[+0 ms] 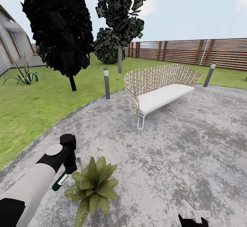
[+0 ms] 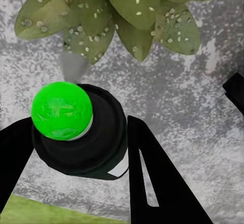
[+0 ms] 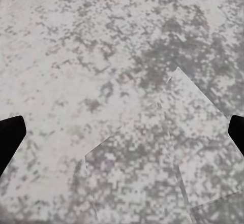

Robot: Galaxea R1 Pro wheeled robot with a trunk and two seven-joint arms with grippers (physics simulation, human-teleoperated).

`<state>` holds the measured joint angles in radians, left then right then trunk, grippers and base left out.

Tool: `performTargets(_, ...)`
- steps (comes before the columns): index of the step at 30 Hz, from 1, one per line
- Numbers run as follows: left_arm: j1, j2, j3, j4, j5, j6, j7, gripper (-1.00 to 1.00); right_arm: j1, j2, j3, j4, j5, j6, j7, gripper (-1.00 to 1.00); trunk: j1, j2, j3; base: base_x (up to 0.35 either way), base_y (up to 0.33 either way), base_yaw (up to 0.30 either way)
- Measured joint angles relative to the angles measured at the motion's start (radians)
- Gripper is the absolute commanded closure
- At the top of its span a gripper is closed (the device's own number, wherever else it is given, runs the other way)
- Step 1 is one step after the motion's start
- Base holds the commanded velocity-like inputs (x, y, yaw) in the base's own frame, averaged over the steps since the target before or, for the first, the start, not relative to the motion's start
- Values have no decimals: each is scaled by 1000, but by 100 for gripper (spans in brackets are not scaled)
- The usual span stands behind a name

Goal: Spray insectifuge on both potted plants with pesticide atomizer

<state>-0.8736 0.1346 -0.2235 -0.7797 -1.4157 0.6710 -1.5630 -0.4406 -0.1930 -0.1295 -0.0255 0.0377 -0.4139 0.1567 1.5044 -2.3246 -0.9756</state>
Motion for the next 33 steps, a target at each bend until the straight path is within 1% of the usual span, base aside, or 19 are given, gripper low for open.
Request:
performTargets(3,1,4,3,-1,0,-1,0,100,1,0,0,0,0,0,0,-100,0,0,0,-123,-56,0)
performTargets(6,0,-3,3,-2,1,3,0,100,0,0,0,0,0,0,0,-100,0,0,0,-201,-90,0)
performTargets(9,-2,-8,0,-4,0,5,0,100,1,0,0,0,0,0,0,-100,0,0,0,-49,-19,0)
performTargets(12,-8,-13,-1,-36,0,7,0,100,1,0,0,0,0,0,0,-100,0,0,0,-8,-3,0)
performTargets(14,-16,-25,-1,-65,0,10,0,100,1,0,0,0,0,0,0,-100,0,0,0,-1,0,0)
performTargets(16,-20,-29,-2,-74,-1,11,0,100,1,0,0,0,0,0,0,-100,0,0,0,0,0,0)
performTargets(19,-12,-26,-2,-75,-1,10,0,100,1,0,0,0,0,0,0,-100,0,0,0,0,0,0)
performTargets(21,-9,-18,1,-75,-2,9,2,100,1,0,0,0,0,0,0,-100,0,0,0,0,0,0)
performTargets(23,-8,-16,3,-75,-2,10,21,100,1,0,0,0,0,0,0,-100,0,0,0,0,0,0)
performTargets(29,-8,-25,9,-75,-1,10,26,100,1,0,0,0,0,0,0,-100,0,0,0,-1,-1,0)
performTargets(33,-6,-29,9,-75,0,9,25,100,0,0,0,0,0,0,0,-100,0,0,0,-131,-135,33)
